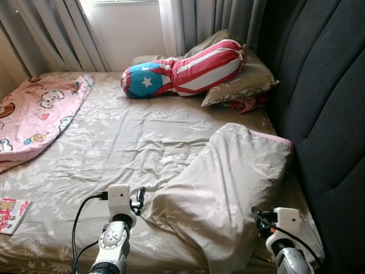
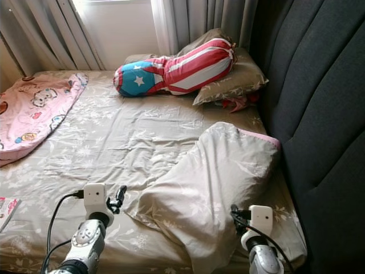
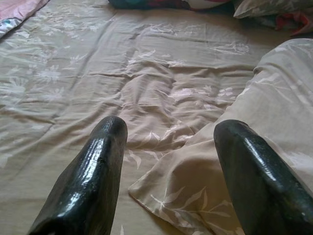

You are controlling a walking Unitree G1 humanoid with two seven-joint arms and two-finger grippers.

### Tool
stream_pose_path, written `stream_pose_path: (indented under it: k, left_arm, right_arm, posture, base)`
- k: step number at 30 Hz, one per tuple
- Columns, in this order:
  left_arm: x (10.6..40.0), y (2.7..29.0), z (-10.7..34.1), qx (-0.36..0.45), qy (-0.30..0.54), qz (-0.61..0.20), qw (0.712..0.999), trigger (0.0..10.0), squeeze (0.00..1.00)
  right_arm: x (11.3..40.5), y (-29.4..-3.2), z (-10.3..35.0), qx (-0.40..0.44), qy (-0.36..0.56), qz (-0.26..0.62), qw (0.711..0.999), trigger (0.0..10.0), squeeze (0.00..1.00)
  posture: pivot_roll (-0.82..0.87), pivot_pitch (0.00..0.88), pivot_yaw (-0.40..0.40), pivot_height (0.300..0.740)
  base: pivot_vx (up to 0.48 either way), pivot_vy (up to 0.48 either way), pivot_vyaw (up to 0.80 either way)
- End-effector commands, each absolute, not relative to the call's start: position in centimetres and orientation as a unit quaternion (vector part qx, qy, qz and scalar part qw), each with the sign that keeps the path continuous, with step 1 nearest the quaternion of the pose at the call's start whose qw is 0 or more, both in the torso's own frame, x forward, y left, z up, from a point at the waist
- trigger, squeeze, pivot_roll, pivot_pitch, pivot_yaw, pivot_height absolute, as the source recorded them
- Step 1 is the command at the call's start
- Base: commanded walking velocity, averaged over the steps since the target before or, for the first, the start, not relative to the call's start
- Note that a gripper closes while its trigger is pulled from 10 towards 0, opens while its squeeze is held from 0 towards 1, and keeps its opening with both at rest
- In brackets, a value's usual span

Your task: Clean up the room

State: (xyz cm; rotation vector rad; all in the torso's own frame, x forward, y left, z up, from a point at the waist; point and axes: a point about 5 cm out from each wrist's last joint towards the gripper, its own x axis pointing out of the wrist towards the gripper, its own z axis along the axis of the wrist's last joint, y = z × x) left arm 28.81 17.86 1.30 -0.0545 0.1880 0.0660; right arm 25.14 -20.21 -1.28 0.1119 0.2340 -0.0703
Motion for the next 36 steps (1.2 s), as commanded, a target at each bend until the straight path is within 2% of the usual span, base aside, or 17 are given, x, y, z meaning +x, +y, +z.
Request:
stream_pose_path:
  k: [1, 4, 11, 16, 27, 36]
  left_arm:
    - [29.1, 18.1, 1.8, -0.032, 0.08, 0.044, 0.995, 10.0, 0.0]
    - [29.1, 18.2, 1.8, -0.032, 0.079, 0.045, 0.995, 10.0, 0.0]
    - [29.2, 18.2, 1.9, -0.032, 0.078, 0.046, 0.995, 10.0, 0.0]
    - [29.2, 18.2, 1.9, -0.034, 0.078, 0.048, 0.995, 10.0, 0.0]
    - [29.2, 18.2, 1.6, -0.04, 0.092, 0.042, 0.994, 10.0, 0.0]
    - [29.1, 18.1, 1.4, -0.041, 0.097, 0.038, 0.994, 10.0, 0.0]
  right_arm:
    - [30.2, -18.5, 4.6, 0.029, -0.027, -0.015, 0.999, 10.0, 0.0]
    - [32.2, -18.0, 7.6, 0.038, -0.083, -0.006, 0.996, 10.0, 0.0]
    - [32.6, -17.4, 8.1, 0.047, -0.087, 0.032, 0.995, 10.0, 0.0]
    - [31.9, -17.2, 5.3, 0.029, 0.015, 0.03, 0.999, 10.0, 0.0]
    - [30.0, -18.3, 1.8, 0.045, 0.122, -0.01, 0.991, 10.0, 0.0]
    - [28.1, -19.7, -0.6, 0.058, 0.2, -0.005, 0.978, 10.0, 0.0]
  posture:
    - [-0.15, 0.012, 0.025, 0.74]
    - [-0.15, 0.015, 0.026, 0.74]
    - [-0.15, 0.015, 0.025, 0.74]
    - [-0.15, 0.018, 0.022, 0.74]
    - [-0.15, 0.026, 0.024, 0.74]
    - [-0.14, 0.039, 0.026, 0.74]
  base:
    - [0.0, 0.0, 0.0]
    - [0.0, 0.0, 0.0]
    - [0.0, 0.0, 0.0]
    - [0.0, 0.0, 0.0]
    - [0.0, 0.0, 0.0]
    - [0.0, 0.0, 0.0]
